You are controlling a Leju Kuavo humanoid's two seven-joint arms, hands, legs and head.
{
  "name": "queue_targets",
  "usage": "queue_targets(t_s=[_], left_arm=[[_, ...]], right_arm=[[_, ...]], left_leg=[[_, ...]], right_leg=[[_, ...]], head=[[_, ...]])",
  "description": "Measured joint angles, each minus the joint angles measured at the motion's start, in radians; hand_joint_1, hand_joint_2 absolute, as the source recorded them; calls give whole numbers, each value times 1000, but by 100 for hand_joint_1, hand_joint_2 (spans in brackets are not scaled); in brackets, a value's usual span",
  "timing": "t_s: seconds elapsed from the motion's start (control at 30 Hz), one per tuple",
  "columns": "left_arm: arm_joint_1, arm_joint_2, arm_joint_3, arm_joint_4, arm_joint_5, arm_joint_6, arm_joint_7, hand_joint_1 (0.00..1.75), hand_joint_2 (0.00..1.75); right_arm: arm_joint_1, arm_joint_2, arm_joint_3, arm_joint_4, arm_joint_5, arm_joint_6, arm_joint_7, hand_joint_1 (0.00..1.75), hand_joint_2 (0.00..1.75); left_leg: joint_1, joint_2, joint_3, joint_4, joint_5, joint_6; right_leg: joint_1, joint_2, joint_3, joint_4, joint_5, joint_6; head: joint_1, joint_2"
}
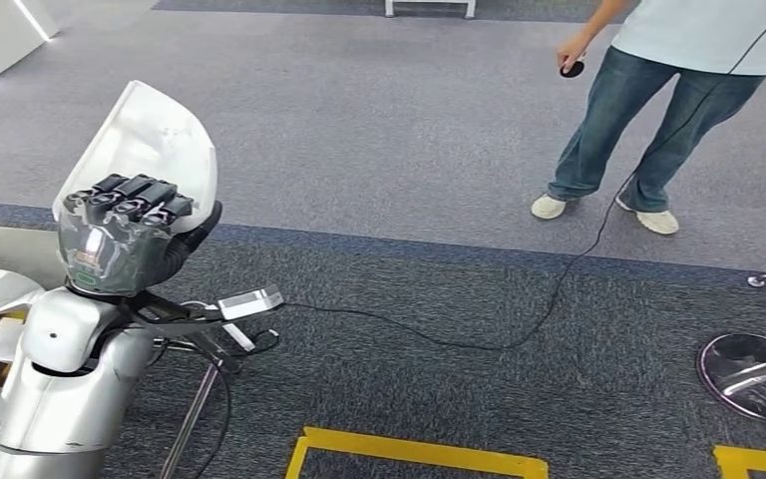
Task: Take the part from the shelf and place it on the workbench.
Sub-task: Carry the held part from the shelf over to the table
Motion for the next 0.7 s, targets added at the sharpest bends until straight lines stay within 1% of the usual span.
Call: queue_targets(t_s=[0.03,0.1,0.13,0.17,0.2,0.23,0.3,0.33,0.37,0.4,0.43,0.47,0.5,0.53,0.57,0.63,0.67,0.7], left_arm=[[-1,0,1,0,0,0,-1,175,175],[-4,-1,4,0,0,0,-3,175,175],[-4,-2,5,0,0,0,-3,175,175],[-5,-2,7,0,0,0,-3,175,175],[-6,-4,9,0,0,0,-4,175,175],[-7,-6,10,0,-1,0,-4,175,175],[-8,-9,11,0,-1,0,-4,175,175],[-7,-10,11,1,-1,0,-4,175,175],[-6,-10,11,1,-2,0,-4,175,175],[-6,-10,12,1,-2,0,-4,175,175],[-6,-11,12,2,-3,0,-4,175,175],[-6,-12,13,2,-4,0,-4,175,175],[-7,-13,13,2,-4,0,-3,175,175],[-8,-15,13,2,-5,0,-2,175,175],[-9,-16,14,2,-6,0,-2,175,175],[-9,-17,14,2,-7,0,0,175,175],[-8,-17,14,2,-7,0,1,175,175],[-8,-16,15,2,-8,0,2,175,175]], right_arm=[[0,0,0,0,2,0,-1,0,0],[-1,0,0,0,5,1,-3,0,0],[-1,0,0,0,7,2,-3,0,0],[-1,0,0,0,9,2,-3,0,0],[-1,0,0,0,11,3,-3,0,0],[-1,0,0,0,13,4,-3,0,0],[-1,0,1,1,16,7,-3,0,0],[0,0,1,1,17,8,-3,0,0],[2,0,1,1,19,8,-3,0,0],[3,0,1,1,22,8,-3,0,0],[3,-1,1,1,25,8,-2,0,0],[4,-1,2,1,27,8,-2,0,0],[4,-1,2,1,29,8,-2,0,0],[5,0,2,1,31,8,-2,0,0],[6,0,2,1,32,8,-2,0,0],[6,0,3,2,34,9,-2,0,0],[6,0,2,2,34,9,-1,0,0],[5,0,2,2,34,9,0,0,0]], left_leg=[[-3,3,16,-36,7,2],[-8,1,18,-51,3,9],[-7,0,18,-53,5,14],[-5,-2,20,-56,7,20],[-3,-2,22,-60,9,26],[-2,-2,24,-63,11,31],[-5,-3,24,-63,10,36],[-7,-7,24,-63,10,36],[-8,-12,24,-62,9,37],[-8,-19,24,-61,9,36],[-7,-27,25,-59,8,35],[-6,-35,24,-56,6,32],[-7,-44,20,-50,4,28],[-6,-53,16,-46,3,22],[-5,-63,11,-44,4,16],[-3,-80,4,-42,5,6],[-2,-75,1,-35,0,1],[-3,-62,-9,-12,-15,-4]], right_leg=[[1,-1,-2,1,0,5],[1,-4,-6,1,1,17],[0,-4,-9,2,-1,23],[-1,-2,-13,10,-8,27],[-2,2,-26,35,-24,31],[-3,6,-50,82,-50,34],[-3,12,-116,218,-107,37],[-3,12,-144,269,-120,37],[-3,13,-157,288,-115,37],[-3,15,-150,265,-91,37],[-4,21,-123,206,-55,36],[-6,40,-89,137,-26,34],[-9,58,-57,75,-7,33],[-10,73,-35,35,1,31],[-10,80,-25,21,-4,28],[-8,62,-20,19,-6,19],[-9,51,-18,17,-6,13],[-9,40,-15,15,-6,7]], head=[[1,0],[1,0],[2,0],[2,0],[4,0],[4,0],[7,0],[6,0],[7,0],[6,0],[6,0],[7,0],[6,0],[6,0],[5,0],[6,0],[5,0],[2,0]])
